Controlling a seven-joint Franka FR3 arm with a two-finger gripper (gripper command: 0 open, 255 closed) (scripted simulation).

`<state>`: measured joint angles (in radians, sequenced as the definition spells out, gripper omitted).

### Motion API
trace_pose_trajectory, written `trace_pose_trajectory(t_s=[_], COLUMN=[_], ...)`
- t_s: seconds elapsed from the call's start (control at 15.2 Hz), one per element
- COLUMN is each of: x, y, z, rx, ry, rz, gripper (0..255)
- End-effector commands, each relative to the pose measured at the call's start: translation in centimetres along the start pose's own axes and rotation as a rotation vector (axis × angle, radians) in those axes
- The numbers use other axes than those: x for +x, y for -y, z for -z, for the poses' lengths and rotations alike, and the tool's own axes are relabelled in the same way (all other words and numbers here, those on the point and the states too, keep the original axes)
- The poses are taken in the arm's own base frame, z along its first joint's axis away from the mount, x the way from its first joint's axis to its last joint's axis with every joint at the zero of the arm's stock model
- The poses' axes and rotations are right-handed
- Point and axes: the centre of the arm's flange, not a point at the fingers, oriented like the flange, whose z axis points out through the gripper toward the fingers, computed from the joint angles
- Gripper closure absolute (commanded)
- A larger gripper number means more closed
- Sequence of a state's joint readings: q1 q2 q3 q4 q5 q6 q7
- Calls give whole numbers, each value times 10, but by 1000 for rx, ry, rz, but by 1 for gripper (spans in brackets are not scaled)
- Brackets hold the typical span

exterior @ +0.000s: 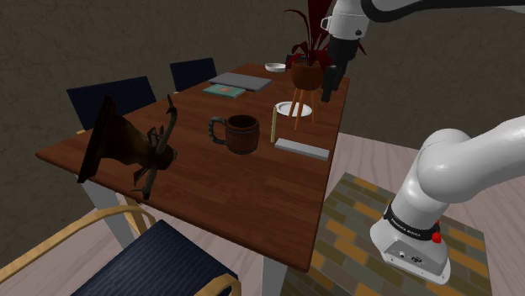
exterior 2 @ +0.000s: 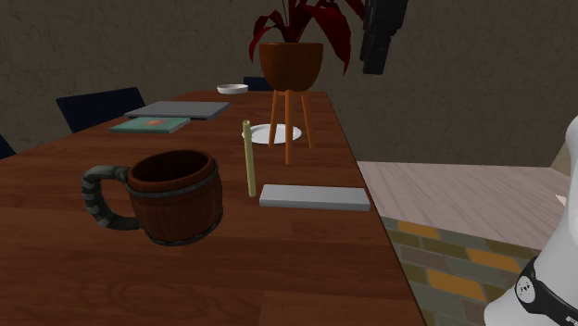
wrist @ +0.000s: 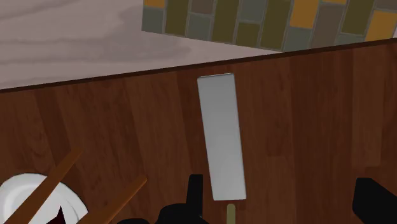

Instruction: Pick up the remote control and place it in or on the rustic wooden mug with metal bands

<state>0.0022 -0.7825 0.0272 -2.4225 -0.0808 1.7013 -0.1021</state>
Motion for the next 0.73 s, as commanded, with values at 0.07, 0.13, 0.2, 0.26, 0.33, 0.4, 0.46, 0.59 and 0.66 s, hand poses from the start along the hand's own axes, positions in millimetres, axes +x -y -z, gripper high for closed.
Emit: trace_pose_trajectory(t_s=[0.07,0.13,0.2,0.26,0.33,0.4,0.46,0.59,0.66], x=[4,8,12,16,20,24,28,35,39], y=[-2,-5,-7,-9,-11,-13,-15,-19,-20], z=[-13,-25,-38,-51,-63,-76,-89,-115,-127], rx=[5,11,16,21,27,32,37,48,53], ry=[4,7,11,14,18,21,25,32,35], rz=[0,1,1,1,1,2,2,2,3], gripper=[0,0,0,0,0,0,0,0,0])
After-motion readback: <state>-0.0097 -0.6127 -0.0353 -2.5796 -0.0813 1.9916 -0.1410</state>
